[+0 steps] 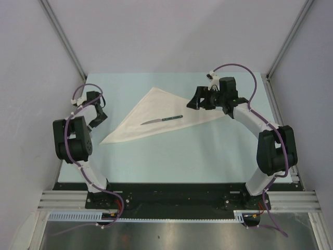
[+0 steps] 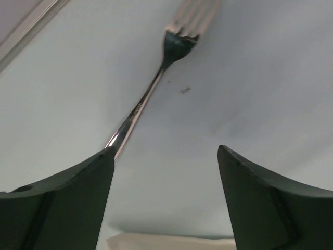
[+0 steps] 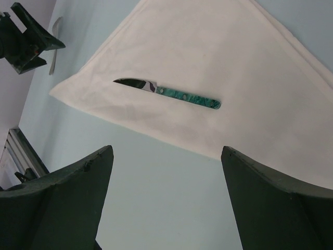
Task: Fold the napkin, place the utensils inside, and roll it up
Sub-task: Grab a utensil with the left arm
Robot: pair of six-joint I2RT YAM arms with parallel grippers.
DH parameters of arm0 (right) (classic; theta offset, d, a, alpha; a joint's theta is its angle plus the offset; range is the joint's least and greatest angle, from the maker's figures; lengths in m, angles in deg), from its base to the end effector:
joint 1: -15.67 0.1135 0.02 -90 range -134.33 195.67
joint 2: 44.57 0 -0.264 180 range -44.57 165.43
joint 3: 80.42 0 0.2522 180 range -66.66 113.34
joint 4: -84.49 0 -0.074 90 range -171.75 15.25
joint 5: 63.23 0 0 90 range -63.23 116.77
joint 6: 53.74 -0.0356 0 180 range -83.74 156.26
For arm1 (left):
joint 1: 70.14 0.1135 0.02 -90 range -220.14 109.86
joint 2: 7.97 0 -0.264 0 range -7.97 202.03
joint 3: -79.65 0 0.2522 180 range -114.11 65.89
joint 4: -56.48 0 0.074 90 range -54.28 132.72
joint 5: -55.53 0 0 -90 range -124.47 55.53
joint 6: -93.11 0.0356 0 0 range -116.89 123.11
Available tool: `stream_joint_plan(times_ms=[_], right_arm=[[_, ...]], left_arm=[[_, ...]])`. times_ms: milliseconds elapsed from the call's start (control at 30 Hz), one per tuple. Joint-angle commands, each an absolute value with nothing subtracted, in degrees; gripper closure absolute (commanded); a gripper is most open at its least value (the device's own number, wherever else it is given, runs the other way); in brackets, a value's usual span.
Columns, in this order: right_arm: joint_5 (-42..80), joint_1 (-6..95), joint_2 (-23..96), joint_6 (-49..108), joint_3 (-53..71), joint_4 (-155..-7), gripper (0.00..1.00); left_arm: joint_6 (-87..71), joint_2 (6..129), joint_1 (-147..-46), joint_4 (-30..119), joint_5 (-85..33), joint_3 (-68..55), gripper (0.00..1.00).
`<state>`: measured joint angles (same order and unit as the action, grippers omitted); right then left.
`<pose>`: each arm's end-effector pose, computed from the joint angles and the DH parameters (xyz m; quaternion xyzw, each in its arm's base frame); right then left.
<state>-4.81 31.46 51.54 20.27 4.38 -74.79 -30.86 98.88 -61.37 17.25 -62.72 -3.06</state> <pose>0.3643 0.1224 0.2712 -0.1304 0.8420 0.3566 0.3833 0.3670 0.0737 0.1688 -0.3962 0.8583 0.1830 0.2698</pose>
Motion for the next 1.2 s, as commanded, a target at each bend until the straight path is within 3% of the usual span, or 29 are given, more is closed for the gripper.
stream_joint_plan(times_ms=[0,167,633,1000,1167], right_arm=[[-5.8,31.1,51.1,20.4,4.1,-76.4,0.1],[-6.4,31.0,50.9,20.1,4.1,-76.9,0.1],[-7.1,30.6,50.7,20.5,3.7,-76.6,0.1],[-7.5,30.2,49.9,20.8,2.9,-76.4,0.1],[-7.3,29.9,49.4,21.3,2.9,-75.7,0.1]], left_arm=[[-42.0,90.7,-59.5,14.6,-64.1,2.1,0.1],[-50.4,84.8,-56.3,20.4,-62.3,9.0,0.09],[-53.0,89.0,-56.3,19.6,-59.3,6.1,0.12],[-59.6,90.0,-58.4,17.6,-65.7,5.2,0.0],[-64.6,90.6,-59.9,16.9,-69.7,5.1,0.0]])
